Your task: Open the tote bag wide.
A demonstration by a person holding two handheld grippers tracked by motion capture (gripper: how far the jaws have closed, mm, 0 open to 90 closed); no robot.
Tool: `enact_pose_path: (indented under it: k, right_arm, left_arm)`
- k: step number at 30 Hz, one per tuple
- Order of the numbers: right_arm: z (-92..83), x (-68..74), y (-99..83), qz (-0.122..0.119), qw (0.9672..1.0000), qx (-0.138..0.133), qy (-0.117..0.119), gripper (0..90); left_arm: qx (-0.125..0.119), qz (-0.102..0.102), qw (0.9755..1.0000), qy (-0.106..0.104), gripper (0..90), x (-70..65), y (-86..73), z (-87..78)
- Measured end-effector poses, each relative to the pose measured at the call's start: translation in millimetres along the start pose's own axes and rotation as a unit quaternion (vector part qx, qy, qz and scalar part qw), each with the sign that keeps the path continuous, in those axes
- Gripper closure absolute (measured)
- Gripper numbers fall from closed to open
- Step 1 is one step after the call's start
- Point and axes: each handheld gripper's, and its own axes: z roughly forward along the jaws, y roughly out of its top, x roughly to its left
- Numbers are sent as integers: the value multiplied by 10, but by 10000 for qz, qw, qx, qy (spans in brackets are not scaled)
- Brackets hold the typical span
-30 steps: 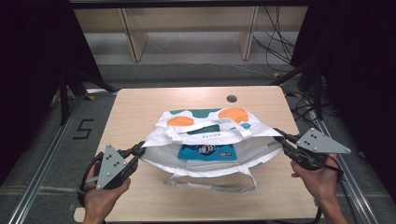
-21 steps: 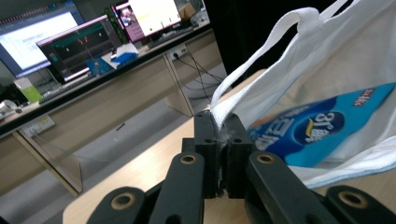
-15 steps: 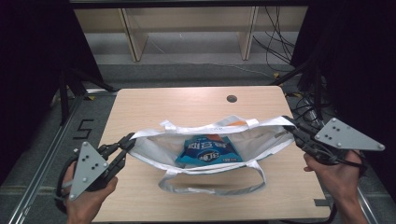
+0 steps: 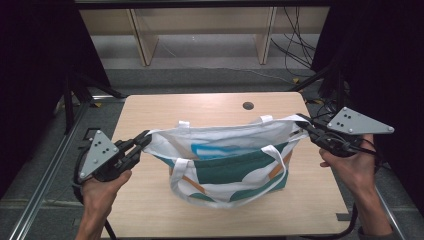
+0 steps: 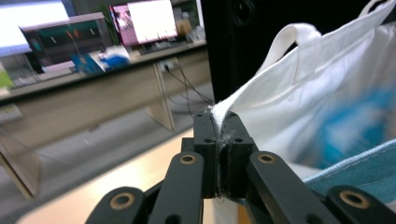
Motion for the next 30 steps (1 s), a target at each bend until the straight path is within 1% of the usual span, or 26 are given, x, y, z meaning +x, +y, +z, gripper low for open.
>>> enact_pose_path:
  k: [1, 2, 3, 4, 5, 6, 7, 8, 9, 10, 11, 12, 13, 14, 15, 16, 17, 18, 19, 21, 23, 24, 26, 27, 29, 30]
  right_arm:
    - [7, 0, -30, 10, 10000, 41, 8, 885]
    - [12, 3, -67, 25, 10000, 96, 1, 885]
    - [26, 8, -113, 0, 9999, 161, -57, 885]
    - [33, 6, -146, -20, 9998, 178, -56, 885]
    - [39, 2, -190, -36, 9998, 186, -101, 885]
    - [46, 11, -236, 82, 9998, 197, -52, 884]
    - [46, 11, -236, 82, 9998, 197, -52, 884]
    - [47, 9, -276, 165, 9996, 197, -67, 884]
    - [73, 0, -360, 354, 9993, 57, -117, 884]
    - [93, -7, -374, 291, 9995, 110, -110, 884]
    - [102, -15, -380, 369, 9991, 178, -85, 884]
    - [102, -36, -384, 334, 9993, 171, -71, 883]
    - [106, -39, -388, 337, 9992, 144, -126, 883]
    - [112, -34, -392, 359, 9992, 176, -82, 883]
    - [121, -36, -400, 307, 9993, 179, -96, 883]
    - [128, -32, -408, 287, 9993, 212, -113, 883]
    - [143, -21, -419, 263, 9992, 297, -104, 883]
    - [163, -21, -438, 158, 9992, 320, -159, 883]
    - [185, -6, -463, 195, 9989, 417, -124, 882]
    - [233, 8, -533, 165, 9982, 572, -108, 882]
    - [291, 18, -619, 149, 9972, 725, -110, 882]
    - [320, 16, -661, 127, 9965, 817, -85, 881]
    - [380, 21, -757, 147, 9950, 985, -68, 881]
    - [409, 14, -806, 129, 9943, 1057, -24, 881]
    - [461, 10, -901, 228, 9931, 1148, 17, 880]
    - [477, 7, -938, 252, 9924, 1205, 40, 881]
  left_arm:
    - [126, 3, 9999, -19, 862, 4, -38, 38]
    - [126, 3, 9999, -19, 862, 4, -38, 38]
    - [249, -4, 9997, -61, 862, 4, -95, 88]
    - [359, -76, 9993, -98, 861, -4, -173, 152]
    - [398, -111, 9991, -123, 861, -3, -204, 182]
    - [445, -129, 9988, -144, 861, -3, -225, 207]
    - [445, -129, 9988, -144, 859, -3, -225, 207]
    - [448, -160, 9987, -176, 859, -4, -239, 242]
    - [428, -167, 9989, -127, 858, -4, -242, 281]
    - [496, -153, 9986, -83, 858, -8, -240, 286]
    - [505, -137, 9986, -116, 858, -4, -247, 302]
    - [496, -148, 9986, -128, 857, -2, -262, 320]
    - [519, -166, 9984, -145, 857, 7, -279, 335]
    - [554, -198, 9982, -151, 856, 18, -301, 354]
    - [594, -224, 9979, -143, 856, 24, -335, 383]
    - [637, -131, 9978, -129, 856, 38, -373, 418]
    - [719, -125, 9972, -139, 854, 40, -423, 450]
    - [806, -119, 9966, -141, 853, 45, -478, 483]
    - [883, -144, 9959, -158, 851, 51, -537, 516]
    - [1026, -228, 9942, -215, 848, 69, -669, 583]
    - [1165, -232, 9926, -239, 845, 65, -760, 619]
    - [1254, -198, 9916, -247, 843, 63, -804, 639]
    - [1378, -167, 9900, -271, 840, 66, -878, 685]
    - [1400, -189, 9896, -283, 840, 62, -919, 708]
    - [1542, -128, 9875, -312, 839, 45, -989, 735]
    - [1588, -214, 9865, -330, 839, 28, -1026, 751]
